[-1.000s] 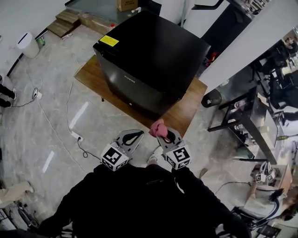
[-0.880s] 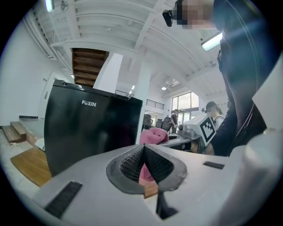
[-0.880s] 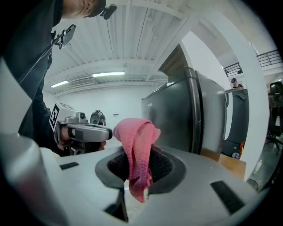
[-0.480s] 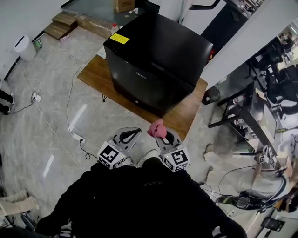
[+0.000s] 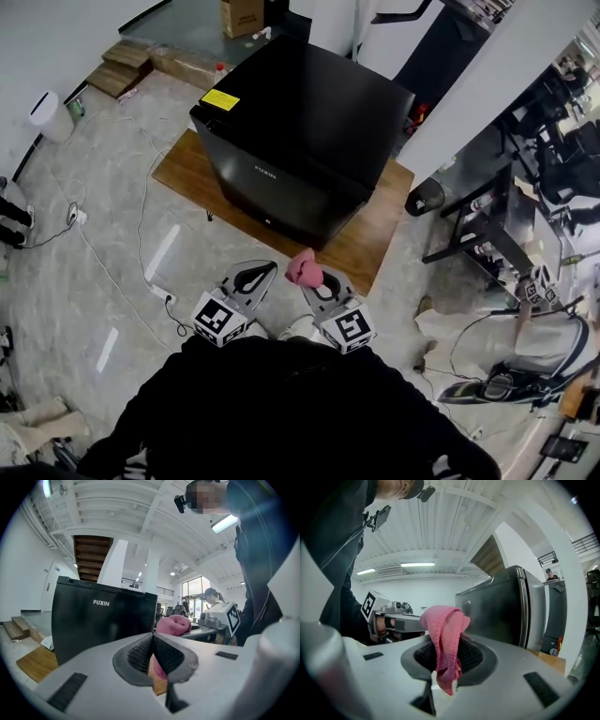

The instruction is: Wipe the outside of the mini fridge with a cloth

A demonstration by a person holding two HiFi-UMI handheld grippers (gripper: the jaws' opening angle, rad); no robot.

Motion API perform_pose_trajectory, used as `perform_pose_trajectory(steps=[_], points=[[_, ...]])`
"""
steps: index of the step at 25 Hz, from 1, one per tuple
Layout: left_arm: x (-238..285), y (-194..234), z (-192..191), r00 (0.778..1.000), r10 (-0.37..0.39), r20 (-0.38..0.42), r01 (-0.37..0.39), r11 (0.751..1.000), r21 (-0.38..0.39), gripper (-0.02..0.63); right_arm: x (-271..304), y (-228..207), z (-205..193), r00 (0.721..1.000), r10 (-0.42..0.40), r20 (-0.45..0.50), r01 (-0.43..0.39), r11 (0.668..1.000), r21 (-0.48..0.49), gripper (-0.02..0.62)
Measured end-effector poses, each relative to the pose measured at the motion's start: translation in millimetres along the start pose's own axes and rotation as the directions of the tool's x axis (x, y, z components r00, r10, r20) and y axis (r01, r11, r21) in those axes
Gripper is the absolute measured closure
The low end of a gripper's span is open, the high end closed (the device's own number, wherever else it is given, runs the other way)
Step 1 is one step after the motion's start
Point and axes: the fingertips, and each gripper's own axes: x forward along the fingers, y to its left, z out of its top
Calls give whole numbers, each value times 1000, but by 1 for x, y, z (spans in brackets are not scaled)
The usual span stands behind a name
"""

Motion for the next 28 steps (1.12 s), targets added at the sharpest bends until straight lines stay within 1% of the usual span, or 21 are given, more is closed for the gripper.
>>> perform_pose_trajectory(steps=[4,8,10,14,18,22,25,28], points=[[14,12,12,999,26,34,-26,1000,0,600,4,-7,7,999,35,2,-35,999,-19,509],[20,28,20,999,31,38,-32,999,22,600,15,-16,14,1000,27,5,-27,999,-41,509],[16,44,22,999,31,32,-32,999,28,600,24,-15,19,1000,-1,12,1,999,-32,508],[3,93,28,999,28,45,-29,999,26,600,57,-8,29,998,-67,21,67,998,-14,508],[-13,136,35,999,-15,43,14,999,32,600,100,4,42,989,-141,49,142,990,0,508],[-39,187,41,997,-77,19,75,994,73,600,155,23,64,968,-236,84,235,972,25,508],[-56,230,48,997,-79,18,77,993,90,600,198,32,81,951,-290,107,289,957,28,508],[-65,265,54,995,-94,21,92,991,95,600,236,36,96,929,-347,130,349,937,6,508]])
